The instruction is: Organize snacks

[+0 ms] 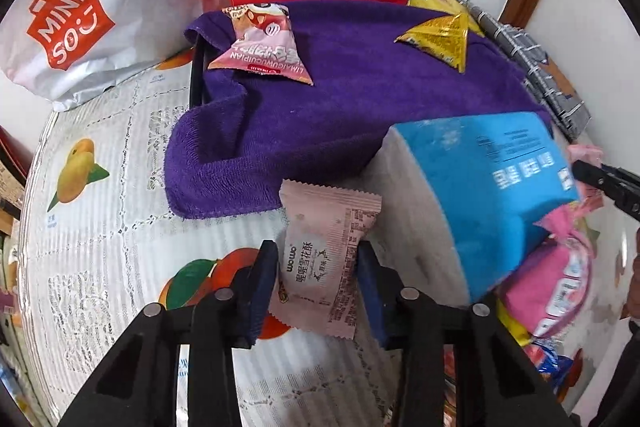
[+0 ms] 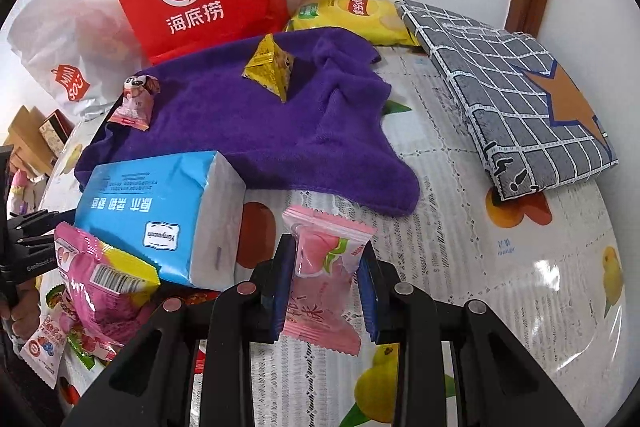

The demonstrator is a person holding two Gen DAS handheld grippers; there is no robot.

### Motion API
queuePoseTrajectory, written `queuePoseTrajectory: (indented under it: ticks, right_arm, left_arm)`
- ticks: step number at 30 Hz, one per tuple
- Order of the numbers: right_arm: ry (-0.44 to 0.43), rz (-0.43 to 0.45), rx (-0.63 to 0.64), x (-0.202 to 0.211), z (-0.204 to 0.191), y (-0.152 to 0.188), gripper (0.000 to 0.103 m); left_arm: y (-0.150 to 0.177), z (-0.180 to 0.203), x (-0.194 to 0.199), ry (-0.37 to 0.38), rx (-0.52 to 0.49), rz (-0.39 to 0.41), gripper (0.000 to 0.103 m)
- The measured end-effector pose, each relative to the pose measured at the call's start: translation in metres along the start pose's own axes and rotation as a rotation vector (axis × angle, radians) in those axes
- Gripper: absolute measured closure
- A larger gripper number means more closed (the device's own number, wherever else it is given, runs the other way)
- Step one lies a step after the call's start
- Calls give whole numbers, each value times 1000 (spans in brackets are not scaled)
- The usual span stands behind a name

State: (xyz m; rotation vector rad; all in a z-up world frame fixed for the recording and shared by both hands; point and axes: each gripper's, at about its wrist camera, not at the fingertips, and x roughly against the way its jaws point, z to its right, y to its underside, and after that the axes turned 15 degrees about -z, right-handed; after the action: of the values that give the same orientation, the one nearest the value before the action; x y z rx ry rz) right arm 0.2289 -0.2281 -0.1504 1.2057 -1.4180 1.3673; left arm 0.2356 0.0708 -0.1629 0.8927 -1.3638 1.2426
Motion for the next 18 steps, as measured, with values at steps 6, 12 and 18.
queuePoseTrajectory:
  ticks: [6,12,18]
  right_arm:
    - [-8,31,19,12,-8,2,73]
    - [-14,69,36,31,-14,8,73]
    - [-14,101,65,49,-22,20,73]
  left_arm:
    - [10,-2,20,21,13,29,67]
    - [24,-6,45,11,45,74,67]
    - [36,-4,69,60,59,112,67]
